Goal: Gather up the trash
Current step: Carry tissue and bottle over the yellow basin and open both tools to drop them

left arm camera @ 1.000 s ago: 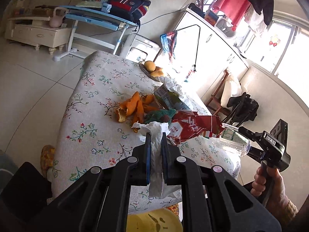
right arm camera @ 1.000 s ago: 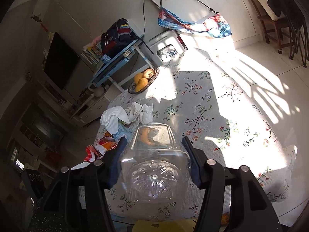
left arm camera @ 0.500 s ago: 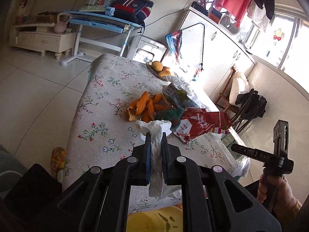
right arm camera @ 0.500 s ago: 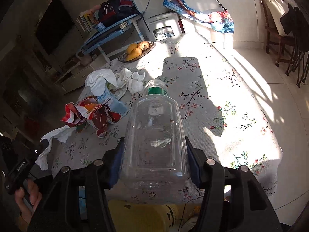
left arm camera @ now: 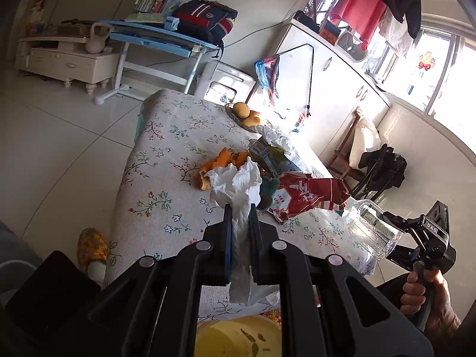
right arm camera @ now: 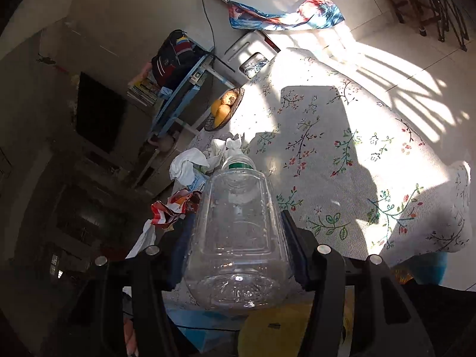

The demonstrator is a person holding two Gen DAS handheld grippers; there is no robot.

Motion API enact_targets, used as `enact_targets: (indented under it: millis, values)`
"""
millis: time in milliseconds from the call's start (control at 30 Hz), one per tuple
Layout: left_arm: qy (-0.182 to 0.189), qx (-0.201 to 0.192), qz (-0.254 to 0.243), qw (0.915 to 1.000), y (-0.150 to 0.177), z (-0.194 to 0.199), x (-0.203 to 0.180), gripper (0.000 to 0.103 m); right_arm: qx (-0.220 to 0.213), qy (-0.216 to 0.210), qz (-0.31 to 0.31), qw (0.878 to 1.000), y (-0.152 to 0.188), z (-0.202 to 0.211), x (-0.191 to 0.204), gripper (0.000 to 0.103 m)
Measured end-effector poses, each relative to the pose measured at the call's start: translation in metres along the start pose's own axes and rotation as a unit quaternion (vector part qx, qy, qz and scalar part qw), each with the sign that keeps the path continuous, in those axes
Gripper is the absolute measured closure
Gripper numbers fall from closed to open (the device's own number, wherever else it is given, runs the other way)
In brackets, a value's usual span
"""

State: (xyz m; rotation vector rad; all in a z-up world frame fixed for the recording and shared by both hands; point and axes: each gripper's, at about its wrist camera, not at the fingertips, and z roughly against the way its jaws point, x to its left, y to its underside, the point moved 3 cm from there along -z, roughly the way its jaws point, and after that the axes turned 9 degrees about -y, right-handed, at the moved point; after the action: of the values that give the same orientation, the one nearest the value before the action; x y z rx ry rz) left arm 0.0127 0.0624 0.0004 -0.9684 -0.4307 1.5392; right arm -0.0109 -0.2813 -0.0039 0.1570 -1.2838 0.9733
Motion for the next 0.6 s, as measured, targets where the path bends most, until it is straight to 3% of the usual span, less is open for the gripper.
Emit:
enact_targets:
  millis: [233,433,600]
  values:
    - [0.000,0.000,-0.001,1.0000,0.006,0.007,0.000,0.093,0.014,-0.026,0.003,1.000,0.024,0.028,0.027,0.047]
    - [0.003,-0.005,0.001,1.0000,0.011,0.018,0.002,0.093,0.098,0.002,0.047,0.994,0.071,0.031,0.050,0.047]
    - [0.006,-0.005,-0.002,1.0000,0.017,0.028,0.001,0.093,0.183,0.038,0.086,0.979,0.118,0.003,0.056,0.047]
